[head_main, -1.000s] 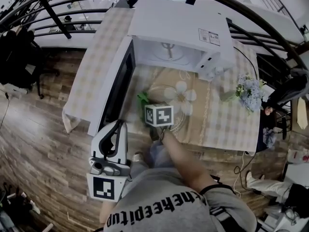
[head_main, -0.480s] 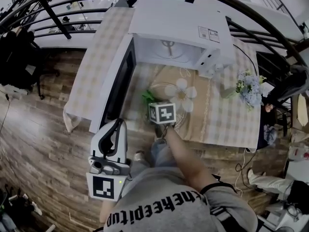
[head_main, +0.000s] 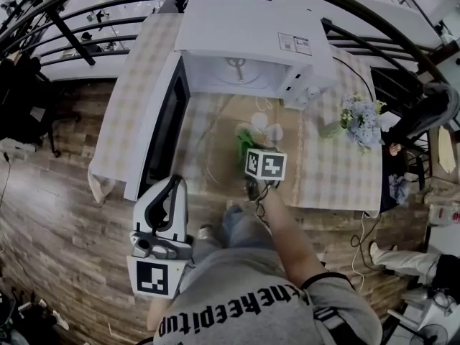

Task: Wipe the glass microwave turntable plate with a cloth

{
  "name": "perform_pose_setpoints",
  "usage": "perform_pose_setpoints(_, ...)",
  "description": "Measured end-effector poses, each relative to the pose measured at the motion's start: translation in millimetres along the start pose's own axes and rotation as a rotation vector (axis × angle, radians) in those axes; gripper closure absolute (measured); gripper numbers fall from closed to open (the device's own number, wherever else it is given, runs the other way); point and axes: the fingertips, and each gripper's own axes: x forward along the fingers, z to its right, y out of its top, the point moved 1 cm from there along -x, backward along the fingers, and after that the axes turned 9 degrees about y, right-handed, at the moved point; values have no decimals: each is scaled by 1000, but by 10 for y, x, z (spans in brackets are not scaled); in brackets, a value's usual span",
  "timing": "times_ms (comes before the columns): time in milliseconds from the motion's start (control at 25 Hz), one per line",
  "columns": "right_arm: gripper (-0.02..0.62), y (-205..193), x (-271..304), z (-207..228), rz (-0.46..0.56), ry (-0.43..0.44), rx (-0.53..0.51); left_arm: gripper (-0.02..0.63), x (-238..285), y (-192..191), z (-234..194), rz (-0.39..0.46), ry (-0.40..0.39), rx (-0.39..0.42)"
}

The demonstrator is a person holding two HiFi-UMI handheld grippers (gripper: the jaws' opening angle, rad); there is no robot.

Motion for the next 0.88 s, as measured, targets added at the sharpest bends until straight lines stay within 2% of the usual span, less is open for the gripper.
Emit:
perform_pose_setpoints(320,548,-22,-349,541,49,-98,75,594,36,-7,98,4,-34,-4)
perform_pose_setpoints(560,548,-26,-494,752,63,-173,76,594,6,14,91,14,-33,-7)
perform_pose_setpoints(720,548,-2,-473,561,72,-122,101,594,-36,9,85,7,-28,-10)
perform_pose_setpoints(880,548,-36,-292,-63,69,37,106,594,-76,10,62,7,-21,-12)
